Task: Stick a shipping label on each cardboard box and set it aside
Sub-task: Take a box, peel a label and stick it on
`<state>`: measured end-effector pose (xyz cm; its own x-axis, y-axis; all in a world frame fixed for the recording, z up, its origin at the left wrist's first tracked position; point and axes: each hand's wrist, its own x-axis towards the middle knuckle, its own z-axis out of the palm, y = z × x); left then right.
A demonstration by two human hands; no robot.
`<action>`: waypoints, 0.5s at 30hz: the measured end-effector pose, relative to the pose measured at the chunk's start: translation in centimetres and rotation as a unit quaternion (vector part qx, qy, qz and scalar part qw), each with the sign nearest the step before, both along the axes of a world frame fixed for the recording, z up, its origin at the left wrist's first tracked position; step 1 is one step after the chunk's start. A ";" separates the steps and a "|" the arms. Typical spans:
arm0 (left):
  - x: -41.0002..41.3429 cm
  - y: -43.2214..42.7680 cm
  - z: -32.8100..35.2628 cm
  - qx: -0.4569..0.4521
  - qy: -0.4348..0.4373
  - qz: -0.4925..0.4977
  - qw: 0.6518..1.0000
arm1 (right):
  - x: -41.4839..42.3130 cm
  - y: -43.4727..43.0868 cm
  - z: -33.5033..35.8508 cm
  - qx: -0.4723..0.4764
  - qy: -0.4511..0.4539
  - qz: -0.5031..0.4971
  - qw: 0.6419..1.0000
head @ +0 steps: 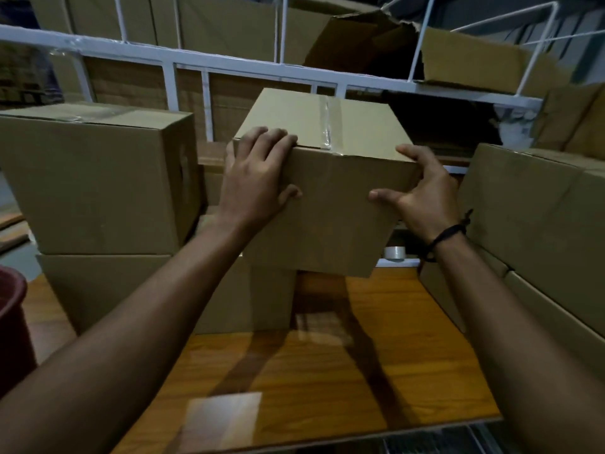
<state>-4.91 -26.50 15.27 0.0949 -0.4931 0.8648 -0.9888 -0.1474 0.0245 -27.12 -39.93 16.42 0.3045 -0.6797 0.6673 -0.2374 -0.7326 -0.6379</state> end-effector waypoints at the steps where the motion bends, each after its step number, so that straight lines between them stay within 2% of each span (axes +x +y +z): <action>1: -1.3 0.2 -0.5 -0.003 -0.003 -0.006 1.000 | -1.5 0.2 -0.4 0.000 -0.001 0.000 1.000; 7: -8.6 2.4 -4.4 0.006 0.002 -0.014 1.000 | -9.6 2.6 -4.3 -0.014 0.022 -0.026 0.999; 15: -15.2 8.1 -7.5 -0.008 -0.023 0.008 1.000 | -15.8 6.8 -8.2 -0.034 0.017 0.039 0.999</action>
<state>-20.12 -18.43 7.79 0.0623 -0.4777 0.8763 -0.9866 -0.1623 -0.0183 -42.90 -33.16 8.21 0.3784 -0.6067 0.6991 -0.1989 -0.7909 -0.5787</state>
